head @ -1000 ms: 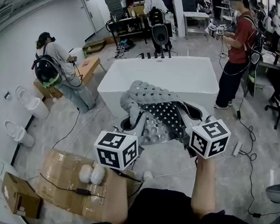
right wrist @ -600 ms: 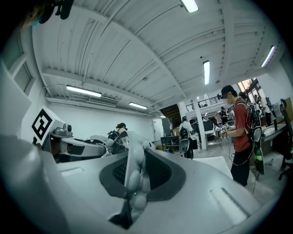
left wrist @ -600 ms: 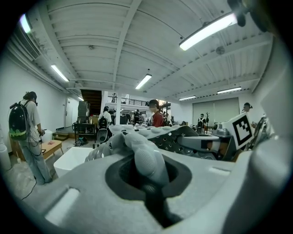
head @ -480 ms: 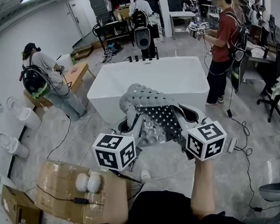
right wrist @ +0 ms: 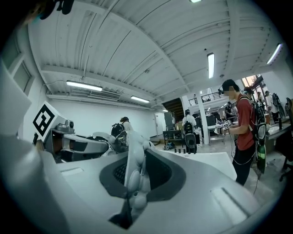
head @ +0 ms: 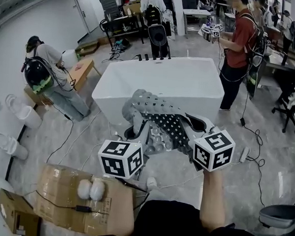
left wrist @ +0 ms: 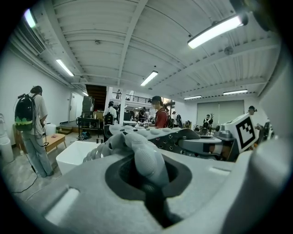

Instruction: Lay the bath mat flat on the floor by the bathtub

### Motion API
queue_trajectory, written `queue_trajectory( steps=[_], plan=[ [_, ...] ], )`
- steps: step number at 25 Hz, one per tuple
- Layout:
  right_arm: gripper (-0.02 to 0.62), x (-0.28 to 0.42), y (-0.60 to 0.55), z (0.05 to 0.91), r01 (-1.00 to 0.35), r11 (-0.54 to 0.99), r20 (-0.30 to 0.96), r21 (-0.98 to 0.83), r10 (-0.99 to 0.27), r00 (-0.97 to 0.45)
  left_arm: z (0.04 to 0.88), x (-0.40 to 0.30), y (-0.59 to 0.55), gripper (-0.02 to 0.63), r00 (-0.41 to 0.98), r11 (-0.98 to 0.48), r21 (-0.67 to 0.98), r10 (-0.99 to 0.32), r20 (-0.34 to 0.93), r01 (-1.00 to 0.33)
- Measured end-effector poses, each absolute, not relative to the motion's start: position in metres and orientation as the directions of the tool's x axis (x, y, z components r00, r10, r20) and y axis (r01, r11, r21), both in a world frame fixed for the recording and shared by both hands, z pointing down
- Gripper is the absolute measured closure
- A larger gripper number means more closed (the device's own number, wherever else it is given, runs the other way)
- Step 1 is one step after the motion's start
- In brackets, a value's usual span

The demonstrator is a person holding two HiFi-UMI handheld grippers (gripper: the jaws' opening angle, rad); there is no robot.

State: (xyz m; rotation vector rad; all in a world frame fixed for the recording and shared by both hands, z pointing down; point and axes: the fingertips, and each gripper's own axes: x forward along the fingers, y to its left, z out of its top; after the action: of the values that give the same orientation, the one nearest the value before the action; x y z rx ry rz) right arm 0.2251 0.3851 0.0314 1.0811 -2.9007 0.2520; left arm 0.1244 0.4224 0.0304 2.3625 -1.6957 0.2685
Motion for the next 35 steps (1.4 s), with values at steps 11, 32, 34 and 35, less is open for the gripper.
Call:
queue_trajectory(
  steps=[11,32,34,35],
  plan=[
    [0.571,0.161,0.347,0.061,-0.62,0.755,0.128,-0.215,-0.607,-0.784,0.051,0.061,0.388,0.584,0.279,-0.265,0.087,-0.897,0.343,-0.96],
    [0.569,0.043,0.175,0.112,-0.665,0.631,0.188,-0.401,-0.653,-0.733,0.086,-0.053,0.21,0.584,0.339,-0.348,0.078,-0.797,0.5,-0.934],
    [0.569,0.036,0.161,0.119,-0.678,0.61,0.192,-0.409,-0.669,-0.718,0.091,-0.059,0.196,0.584,0.36,-0.376,0.075,-0.786,0.503,-0.924],
    [0.569,0.035,0.154,0.122,-0.685,0.6,0.194,-0.413,-0.677,-0.71,0.093,-0.061,0.191,0.584,0.373,-0.388,0.078,-0.782,0.5,-0.918]
  ],
)
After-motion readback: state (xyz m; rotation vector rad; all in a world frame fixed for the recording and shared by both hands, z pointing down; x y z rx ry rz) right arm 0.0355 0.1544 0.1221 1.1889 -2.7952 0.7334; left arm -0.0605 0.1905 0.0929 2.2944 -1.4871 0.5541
